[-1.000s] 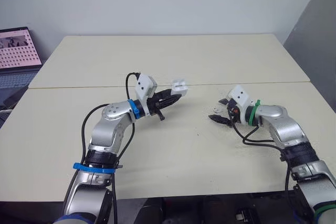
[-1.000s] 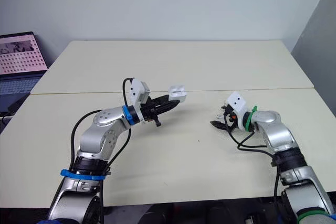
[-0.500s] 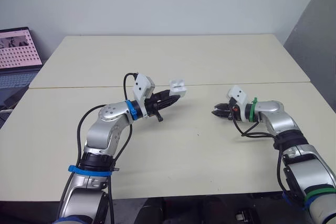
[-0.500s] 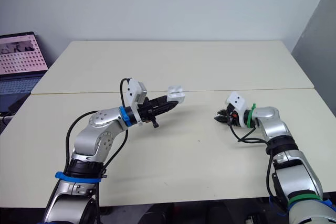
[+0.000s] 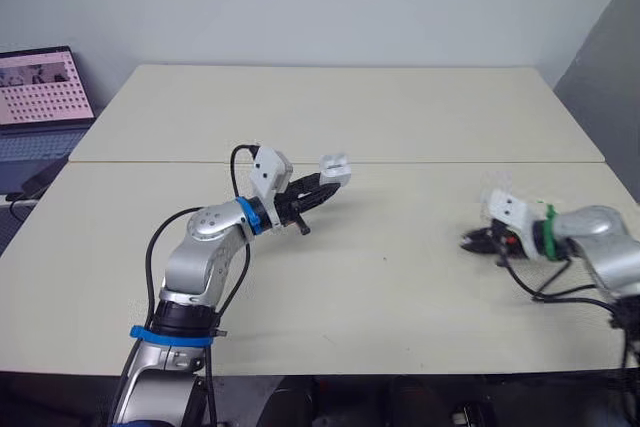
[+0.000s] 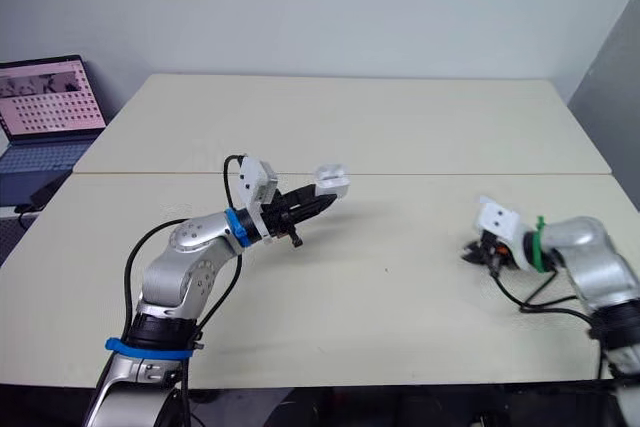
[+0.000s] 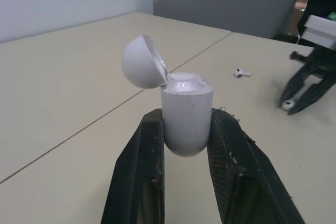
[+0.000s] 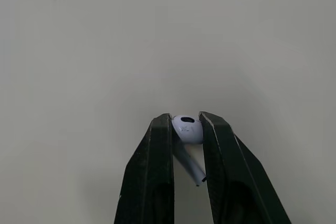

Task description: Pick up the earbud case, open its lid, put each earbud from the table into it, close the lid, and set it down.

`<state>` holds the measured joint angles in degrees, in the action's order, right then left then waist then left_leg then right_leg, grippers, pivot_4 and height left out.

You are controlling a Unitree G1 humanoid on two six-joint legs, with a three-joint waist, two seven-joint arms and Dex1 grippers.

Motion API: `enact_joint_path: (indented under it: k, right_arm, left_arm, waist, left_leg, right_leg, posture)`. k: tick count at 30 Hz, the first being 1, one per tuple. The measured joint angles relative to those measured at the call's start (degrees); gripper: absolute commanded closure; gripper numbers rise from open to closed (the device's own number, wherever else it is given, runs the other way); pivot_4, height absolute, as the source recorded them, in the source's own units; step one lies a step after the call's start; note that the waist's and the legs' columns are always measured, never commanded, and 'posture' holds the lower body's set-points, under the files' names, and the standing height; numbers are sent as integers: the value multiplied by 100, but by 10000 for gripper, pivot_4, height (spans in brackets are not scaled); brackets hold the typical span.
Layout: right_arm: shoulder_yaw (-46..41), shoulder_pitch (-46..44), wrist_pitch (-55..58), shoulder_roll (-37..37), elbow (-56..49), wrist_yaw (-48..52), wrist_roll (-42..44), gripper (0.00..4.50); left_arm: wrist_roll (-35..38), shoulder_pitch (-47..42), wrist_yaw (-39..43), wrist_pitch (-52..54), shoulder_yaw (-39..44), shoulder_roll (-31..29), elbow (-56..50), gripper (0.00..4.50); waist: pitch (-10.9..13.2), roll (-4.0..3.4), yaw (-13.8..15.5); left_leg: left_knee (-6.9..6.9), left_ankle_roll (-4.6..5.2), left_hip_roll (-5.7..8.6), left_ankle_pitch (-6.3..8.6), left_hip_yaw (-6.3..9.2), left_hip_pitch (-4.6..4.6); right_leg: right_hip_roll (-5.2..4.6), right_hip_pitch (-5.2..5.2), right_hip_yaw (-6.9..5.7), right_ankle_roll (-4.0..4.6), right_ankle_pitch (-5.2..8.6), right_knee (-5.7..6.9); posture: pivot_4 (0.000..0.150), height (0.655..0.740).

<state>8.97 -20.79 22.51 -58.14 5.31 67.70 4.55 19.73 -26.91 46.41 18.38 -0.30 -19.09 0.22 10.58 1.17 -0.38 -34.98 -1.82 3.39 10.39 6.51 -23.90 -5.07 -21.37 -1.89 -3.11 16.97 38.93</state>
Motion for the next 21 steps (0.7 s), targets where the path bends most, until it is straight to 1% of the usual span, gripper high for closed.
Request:
enact_joint_path:
  k: [3, 6, 8, 10, 11, 14, 21]
  right_arm:
    - [-127, 442, 176, -488, -296, 139, 4, 41039]
    - [-228, 674, 193, -685, -325, 199, 3, 41039]
    - [-252, 711, 161, -705, -299, 200, 1, 33949]
    - [-287, 727, 116, -727, -232, 191, -9, 28797]
    - [-308, 736, 110, -740, -203, 191, -12, 25017]
    - [-348, 886, 165, -921, -246, 247, 1, 25017]
    - [-356, 959, 121, -978, -277, 268, -2, 25017]
  left_arm:
    - [6, 53, -194, -222, 64, 158, -1, 37550]
    - [4, 53, -424, -440, 87, 298, -4, 37550]
    - [0, 59, -503, -502, 83, 338, -5, 37550]
    - [2, 97, -584, -516, 79, 369, -34, 37550]
    - [3, 126, -595, -516, 78, 369, -41, 37550]
    - [4, 230, -664, -512, 71, 368, -75, 37550]
    - [-3, 230, -772, -550, 70, 380, -77, 37550]
  waist:
    - [0, 1, 2]
    - [0, 1, 10]
    - [0, 1, 15]
    - [0, 1, 27]
    - [0, 1, 32]
    - [0, 2, 45]
    - [1, 3, 62]
  left_leg:
    - [-4, 0, -9, -1, -4, 3]
    - [-15, 4, -9, -3, -8, 4]
    - [-19, 5, -7, -4, -9, 3]
    - [-20, 5, -3, -4, -9, 3]
    - [-20, 5, -3, -4, -8, 2]
    - [-19, 5, -2, -4, -3, -1]
    - [-19, 5, 0, -4, -3, -1]
  right_leg:
    - [3, 3, 0, -7, 4, -1]
    - [3, 10, 2, -15, 4, -1]
    - [3, 13, 5, -20, 2, -3]
    - [3, 15, 6, -19, 0, -6]
    - [3, 15, 6, -17, -1, -7]
    - [2, 15, 1, -14, -3, -8]
    - [2, 17, 0, -19, 0, -11]
  posture:
    - [1500, 7400]
    - [1500, 7400]
    - [1500, 7400]
    - [1500, 7400]
    - [1500, 7400]
    - [1500, 7400]
    - [1500, 7400]
